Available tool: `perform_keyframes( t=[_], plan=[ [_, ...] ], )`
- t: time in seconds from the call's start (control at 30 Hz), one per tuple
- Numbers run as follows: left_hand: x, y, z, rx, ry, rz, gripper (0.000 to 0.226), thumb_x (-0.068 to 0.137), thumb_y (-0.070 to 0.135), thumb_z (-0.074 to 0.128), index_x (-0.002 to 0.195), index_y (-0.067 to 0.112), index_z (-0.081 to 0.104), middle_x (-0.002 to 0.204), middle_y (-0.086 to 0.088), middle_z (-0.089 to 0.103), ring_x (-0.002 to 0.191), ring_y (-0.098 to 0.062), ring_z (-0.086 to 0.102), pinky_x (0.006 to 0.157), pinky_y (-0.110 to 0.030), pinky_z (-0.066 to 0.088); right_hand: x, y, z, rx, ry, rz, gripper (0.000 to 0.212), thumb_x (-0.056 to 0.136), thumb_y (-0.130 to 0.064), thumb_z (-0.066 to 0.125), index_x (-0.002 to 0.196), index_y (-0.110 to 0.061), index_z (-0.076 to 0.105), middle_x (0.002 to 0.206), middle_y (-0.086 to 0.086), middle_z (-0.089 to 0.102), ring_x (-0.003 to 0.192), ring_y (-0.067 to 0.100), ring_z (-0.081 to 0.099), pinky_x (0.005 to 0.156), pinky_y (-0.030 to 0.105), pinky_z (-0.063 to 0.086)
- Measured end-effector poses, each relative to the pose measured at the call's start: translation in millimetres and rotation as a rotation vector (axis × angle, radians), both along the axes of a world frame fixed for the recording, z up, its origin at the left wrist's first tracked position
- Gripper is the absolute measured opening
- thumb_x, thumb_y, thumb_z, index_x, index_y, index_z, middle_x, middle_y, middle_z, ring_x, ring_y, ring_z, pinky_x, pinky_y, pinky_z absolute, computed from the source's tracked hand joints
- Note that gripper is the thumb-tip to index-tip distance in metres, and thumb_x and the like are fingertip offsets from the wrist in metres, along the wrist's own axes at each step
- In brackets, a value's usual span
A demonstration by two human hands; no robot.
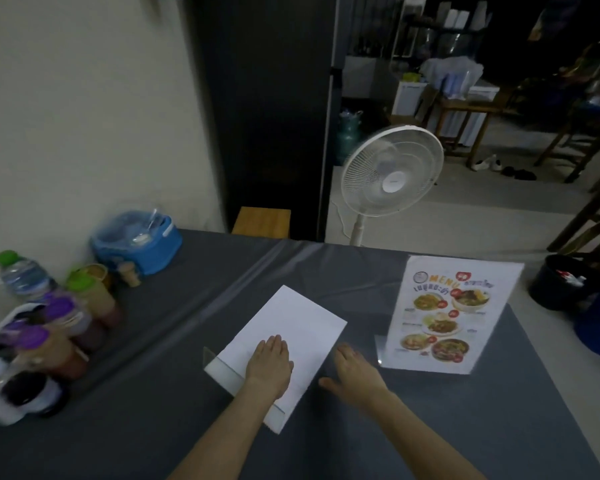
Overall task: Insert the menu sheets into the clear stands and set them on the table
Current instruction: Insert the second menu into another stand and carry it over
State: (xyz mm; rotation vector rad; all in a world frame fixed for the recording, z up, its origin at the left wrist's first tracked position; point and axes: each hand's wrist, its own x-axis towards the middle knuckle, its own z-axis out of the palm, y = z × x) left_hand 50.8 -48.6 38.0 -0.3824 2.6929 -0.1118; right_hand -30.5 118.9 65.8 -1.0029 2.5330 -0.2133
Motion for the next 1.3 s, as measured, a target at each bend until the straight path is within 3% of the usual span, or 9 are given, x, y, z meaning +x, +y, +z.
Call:
perform_keyframes(
  t=[0.13,0.37,0.5,0.73,0.87,0.97,1.1,1.2,1.3],
  plan=[
    [10,-24,-1,-0.010,0.027,0.105,0.057,0.105,0.027,0.018,0.153,-0.003,0.004,0.163,-0.019,0.003,0.152,-0.031,0.005,0.125,-0.042,0.007,-4,-25,2,0.012,-0.059,0.006,0.076,0.088,-0.051,0.050,0.146,-0.010,0.023,0.156,0.008,0.025,0.143,0.025,0.027,0.114,0.038,0.028],
    [6,-51,-7,0.019,0.034,0.231,0.057,0.105,0.025,0.019,0.152,-0.003,0.005,0.163,-0.018,0.005,0.152,-0.029,0.006,0.124,-0.039,0.006,-27,-43,-5,0.026,-0.116,0.026,0.079,0.091,-0.054,0.044,0.150,-0.010,0.015,0.160,0.008,0.014,0.146,0.024,0.022,0.115,0.038,0.027],
    [-4,-60,-6,-0.020,0.018,0.220,0.059,0.104,0.023,0.028,0.152,-0.003,0.007,0.163,-0.019,0.008,0.151,-0.031,0.008,0.124,-0.040,0.007,-38,-46,-17,0.019,-0.137,0.036,0.079,0.091,-0.054,0.044,0.150,-0.011,0.016,0.160,0.008,0.015,0.146,0.023,0.020,0.116,0.038,0.027],
    [-14,-79,-15,-0.041,-0.038,0.195,0.056,0.104,0.023,0.023,0.151,-0.005,0.013,0.162,-0.021,0.011,0.150,-0.033,0.011,0.124,-0.043,0.011,-52,-52,-37,0.009,-0.227,-0.024,0.077,0.091,-0.051,0.046,0.149,-0.009,0.017,0.159,0.006,0.019,0.146,0.020,0.021,0.116,0.034,0.026],
    [-25,-96,-20,-0.001,-0.040,0.205,0.057,0.105,0.026,0.020,0.152,-0.004,0.010,0.163,-0.018,0.010,0.151,-0.030,0.011,0.124,-0.040,0.010,-54,-51,-46,-0.002,-0.285,-0.109,0.077,0.090,-0.052,0.046,0.148,-0.008,0.020,0.156,0.006,0.027,0.139,0.023,0.036,0.113,0.036,0.032],
    [-34,-105,-26,0.025,-0.053,0.145,0.057,0.105,0.026,0.020,0.152,-0.003,0.009,0.163,-0.018,0.010,0.151,-0.030,0.010,0.124,-0.040,0.011,-51,-48,-52,-0.020,-0.337,-0.201,0.078,0.090,-0.052,0.048,0.149,-0.009,0.020,0.158,0.006,0.023,0.143,0.022,0.028,0.116,0.036,0.028],
    [-43,-115,-36,0.001,-0.096,0.007,0.049,0.101,0.011,0.028,0.147,-0.006,0.024,0.161,-0.023,0.012,0.150,-0.037,0.011,0.123,-0.046,0.014,-43,-52,-57,-0.130,-0.340,-0.364,0.073,0.091,-0.044,0.051,0.147,-0.007,0.023,0.154,0.008,0.030,0.138,0.024,0.036,0.112,0.035,0.033],
    [-47,-121,-39,0.021,-0.121,-0.040,0.046,0.099,0.005,0.033,0.143,-0.007,0.031,0.159,-0.027,0.014,0.148,-0.041,0.013,0.122,-0.049,0.018,-34,-56,-58,-0.210,-0.332,-0.497,0.067,0.092,-0.034,0.055,0.144,-0.003,0.027,0.145,0.011,0.041,0.127,0.025,0.047,0.105,0.030,0.036],
    [-45,-120,-41,0.079,-0.051,-0.035,0.038,0.097,0.002,0.035,0.134,-0.004,0.043,0.151,-0.031,0.026,0.141,-0.045,0.026,0.113,-0.050,0.029,-30,-59,-61,-0.288,-0.312,-0.614,0.048,0.089,-0.026,0.060,0.128,-0.003,0.045,0.126,0.012,0.057,0.112,0.025,0.056,0.088,0.026,0.043]
  ],
)
